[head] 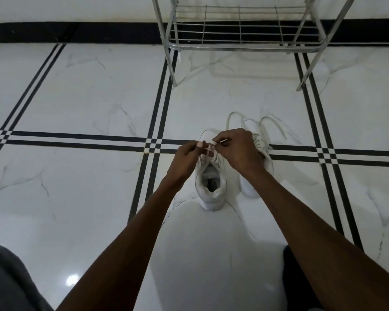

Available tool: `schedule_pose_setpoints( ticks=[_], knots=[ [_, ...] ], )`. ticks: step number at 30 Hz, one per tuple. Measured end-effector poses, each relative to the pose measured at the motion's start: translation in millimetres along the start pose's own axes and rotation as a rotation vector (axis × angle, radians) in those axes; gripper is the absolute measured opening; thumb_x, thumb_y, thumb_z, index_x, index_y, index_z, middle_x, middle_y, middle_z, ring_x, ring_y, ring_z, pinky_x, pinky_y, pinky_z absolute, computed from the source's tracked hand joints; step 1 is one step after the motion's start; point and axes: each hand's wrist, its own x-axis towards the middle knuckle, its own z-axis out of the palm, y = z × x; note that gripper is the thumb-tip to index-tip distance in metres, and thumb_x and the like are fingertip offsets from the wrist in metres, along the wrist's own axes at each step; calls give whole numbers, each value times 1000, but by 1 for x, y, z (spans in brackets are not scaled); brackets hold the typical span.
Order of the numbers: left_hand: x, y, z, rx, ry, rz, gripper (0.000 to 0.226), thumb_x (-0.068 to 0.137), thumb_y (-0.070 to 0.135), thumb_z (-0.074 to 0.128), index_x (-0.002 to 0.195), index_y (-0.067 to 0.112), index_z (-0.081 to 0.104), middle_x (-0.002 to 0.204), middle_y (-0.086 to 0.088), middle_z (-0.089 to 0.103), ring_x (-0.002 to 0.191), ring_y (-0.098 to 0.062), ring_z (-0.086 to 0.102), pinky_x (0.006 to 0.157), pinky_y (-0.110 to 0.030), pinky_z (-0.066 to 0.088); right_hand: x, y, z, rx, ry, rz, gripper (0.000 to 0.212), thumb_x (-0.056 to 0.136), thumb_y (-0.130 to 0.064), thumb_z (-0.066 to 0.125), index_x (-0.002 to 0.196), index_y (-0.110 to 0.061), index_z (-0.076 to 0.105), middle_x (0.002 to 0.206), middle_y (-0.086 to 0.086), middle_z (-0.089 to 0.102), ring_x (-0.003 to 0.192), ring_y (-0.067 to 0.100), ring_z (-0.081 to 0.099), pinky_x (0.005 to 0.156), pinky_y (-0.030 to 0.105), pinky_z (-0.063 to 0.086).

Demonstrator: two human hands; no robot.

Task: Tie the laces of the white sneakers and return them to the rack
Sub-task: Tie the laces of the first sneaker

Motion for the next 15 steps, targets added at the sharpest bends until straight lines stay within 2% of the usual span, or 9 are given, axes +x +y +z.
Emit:
schedule_pose_setpoints(
  ticks=[2, 4, 6, 8, 10, 11, 13, 15],
  knots=[
    [0, -3, -1, 55, -17, 21, 42, 107, 36, 46, 144, 19, 57, 143, -2, 64, 135, -15, 56, 116, -39, 43, -3, 1, 1, 218, 29, 114, 10, 75, -9, 82, 85, -11, 81, 82, 4, 79, 75, 15, 76, 76, 40, 63],
    [4, -6, -5, 212, 19, 108, 47, 106, 33, 44, 151, 21, 48, 141, -6, 63, 132, -22, 57, 114, -43, 44, -7, 1, -1, 442, -2, 224, 15, 74, -7, 82, 90, -6, 80, 88, 10, 79, 83, 23, 77, 81, 42, 62],
    [12, -11, -9, 407, 102, 208, 41, 101, 31, 49, 137, 17, 61, 126, -8, 68, 120, -30, 61, 105, -53, 49, -10, 0, -2, 623, -45, 284, 18, 77, -5, 81, 94, 2, 77, 94, 20, 77, 90, 33, 76, 86, 43, 61],
    [13, -10, -15, 568, 204, 205, 31, 98, 36, 53, 115, 17, 70, 118, -7, 64, 120, -33, 53, 101, -46, 44, -10, -2, -2, 720, -67, 306, 20, 82, -8, 78, 96, 6, 75, 99, 26, 75, 92, 35, 74, 86, 43, 61],
    [6, -1, -19, 607, 251, 188, 34, 99, 45, 52, 104, 19, 72, 117, -5, 57, 122, -30, 43, 100, -43, 40, -6, -4, -3, 721, -82, 332, 25, 89, -18, 73, 97, 5, 75, 101, 21, 75, 91, 26, 74, 80, 35, 60],
    [2, 2, -22, 553, 266, 190, 35, 100, 47, 52, 99, 19, 73, 117, -5, 55, 122, -27, 41, 100, -42, 39, -5, -4, -4, 688, -87, 354, 26, 91, -23, 71, 98, 2, 75, 102, 16, 77, 91, 20, 73, 75, 30, 58],
    [-6, 14, -29, 264, 293, 163, 32, 102, 43, 54, 85, 20, 68, 111, -4, 54, 116, -24, 46, 98, -37, 40, -3, -2, -8, 596, -88, 400, 26, 91, -32, 70, 95, -7, 78, 100, 5, 77, 91, 10, 71, 68, 24, 52],
    [-10, 24, -39, -32, 293, 146, 38, 105, 37, 52, 77, 14, 61, 94, -7, 57, 95, -22, 55, 89, -36, 45, -2, 3, -11, 512, -72, 449, 25, 88, -35, 72, 92, -11, 78, 98, 5, 76, 90, 9, 69, 62, 16, 49]
  ],
)
